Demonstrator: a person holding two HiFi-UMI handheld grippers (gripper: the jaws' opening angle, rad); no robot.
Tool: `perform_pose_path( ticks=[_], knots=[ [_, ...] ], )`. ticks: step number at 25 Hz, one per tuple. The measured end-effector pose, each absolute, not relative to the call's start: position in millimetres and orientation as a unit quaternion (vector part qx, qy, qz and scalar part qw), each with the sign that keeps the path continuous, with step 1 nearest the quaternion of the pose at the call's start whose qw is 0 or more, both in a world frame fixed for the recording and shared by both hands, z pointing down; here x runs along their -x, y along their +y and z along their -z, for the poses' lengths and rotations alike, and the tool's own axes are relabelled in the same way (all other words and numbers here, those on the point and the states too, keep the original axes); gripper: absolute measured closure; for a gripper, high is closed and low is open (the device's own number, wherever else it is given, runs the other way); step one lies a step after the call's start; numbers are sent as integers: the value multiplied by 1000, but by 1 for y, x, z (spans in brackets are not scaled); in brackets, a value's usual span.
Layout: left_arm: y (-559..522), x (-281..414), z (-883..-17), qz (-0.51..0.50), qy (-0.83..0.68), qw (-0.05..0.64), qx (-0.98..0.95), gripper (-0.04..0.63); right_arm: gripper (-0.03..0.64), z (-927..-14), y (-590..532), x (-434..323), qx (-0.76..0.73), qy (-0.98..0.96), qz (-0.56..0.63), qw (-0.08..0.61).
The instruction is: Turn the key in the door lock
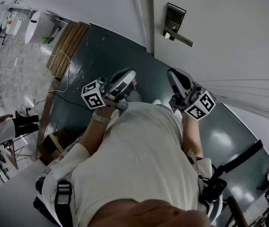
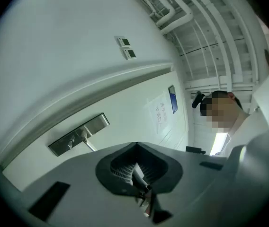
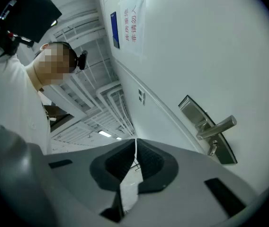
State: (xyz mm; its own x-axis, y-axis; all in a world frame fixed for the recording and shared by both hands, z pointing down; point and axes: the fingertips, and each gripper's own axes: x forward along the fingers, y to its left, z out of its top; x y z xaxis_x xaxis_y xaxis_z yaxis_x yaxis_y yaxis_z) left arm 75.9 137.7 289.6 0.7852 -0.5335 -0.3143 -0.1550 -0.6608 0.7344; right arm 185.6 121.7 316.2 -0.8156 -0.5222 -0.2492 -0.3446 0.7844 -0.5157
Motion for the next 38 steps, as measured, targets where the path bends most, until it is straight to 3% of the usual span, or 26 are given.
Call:
perform_pose_path(
  ticks=[10,19,38],
  knots=[
    [100,-48,-302,255,-162,376,-876,586,591,-330,94,-163,279,914,229,187],
    [-30,73,-305,247,-108,410,-871,586,591,-325,-29,-31,339,909,203,136],
    [-44,50,-304,227,-65,418,-877,586,589,-326,-44,-40,394,899,155,111]
  ],
)
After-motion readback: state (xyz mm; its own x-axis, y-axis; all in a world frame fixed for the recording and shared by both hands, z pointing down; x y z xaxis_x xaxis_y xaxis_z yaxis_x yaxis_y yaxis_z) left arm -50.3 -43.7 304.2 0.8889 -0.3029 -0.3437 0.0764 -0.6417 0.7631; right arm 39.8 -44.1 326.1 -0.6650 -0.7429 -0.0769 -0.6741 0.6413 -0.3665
